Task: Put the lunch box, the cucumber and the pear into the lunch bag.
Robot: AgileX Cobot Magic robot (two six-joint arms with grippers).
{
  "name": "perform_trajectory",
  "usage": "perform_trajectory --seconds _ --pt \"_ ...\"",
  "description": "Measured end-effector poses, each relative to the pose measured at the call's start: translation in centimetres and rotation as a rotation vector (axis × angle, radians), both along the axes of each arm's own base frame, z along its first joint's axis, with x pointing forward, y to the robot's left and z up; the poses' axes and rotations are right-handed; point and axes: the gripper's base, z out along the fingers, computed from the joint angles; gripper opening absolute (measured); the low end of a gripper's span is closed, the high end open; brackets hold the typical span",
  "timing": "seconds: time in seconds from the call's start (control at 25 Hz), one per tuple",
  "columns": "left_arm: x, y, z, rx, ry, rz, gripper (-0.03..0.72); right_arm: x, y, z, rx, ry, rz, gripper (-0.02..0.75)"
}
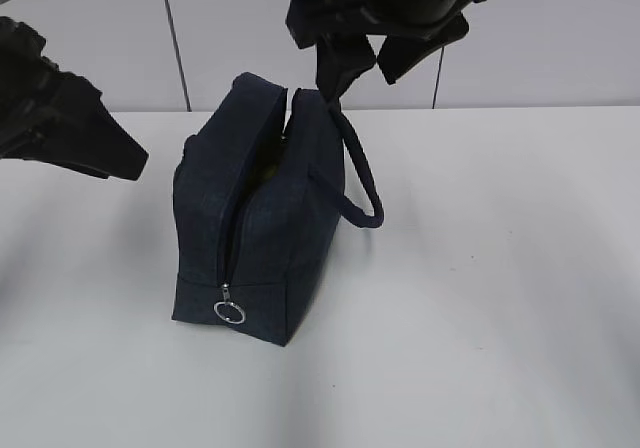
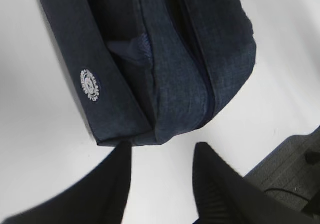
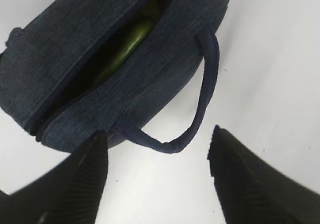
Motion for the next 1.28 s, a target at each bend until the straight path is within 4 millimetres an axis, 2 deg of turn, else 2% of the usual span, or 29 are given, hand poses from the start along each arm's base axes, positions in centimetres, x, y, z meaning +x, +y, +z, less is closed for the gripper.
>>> perform_trajectory --seconds 0.2,0.36,0.56,0.68,0.88,1.08,1.28 --pt "-1.2 -0.4 -0.7 -0.103 -0.082 -0.031 0.244 -0.9 -0.1 0.1 0.0 0.065 0.035 0.465" --pt "-0.6 -0.6 -0.8 -0.116 -0.131 -0.032 0.241 -1.4 0.1 0.0 0.01 0.105 0.063 0.421" --pt "0.3 -0.8 -2.2 -0.091 -0.111 -0.063 0.241 -2.4 0.1 -1.7 0.012 0.184 0.085 0.411" --pt "0.8 -0.9 -3.1 -0.082 -0.086 -0.071 0.241 -3.5 -0.4 -2.5 0.016 0.229 0.096 0.41" --pt "1.5 -1.1 -4.2 -0.071 -0.061 -0.077 0.241 -5.8 -1.2 -2.8 0.086 0.235 0.125 0.409" --pt "1.8 -1.2 -4.2 -0.09 -0.086 -0.07 0.241 -7.8 -1.0 -3.3 0.199 0.272 0.195 0.372" --pt "1.8 -1.4 -4.0 -0.12 -0.081 -0.061 0.241 -8.8 -0.1 -4.2 0.215 0.304 0.251 0.325"
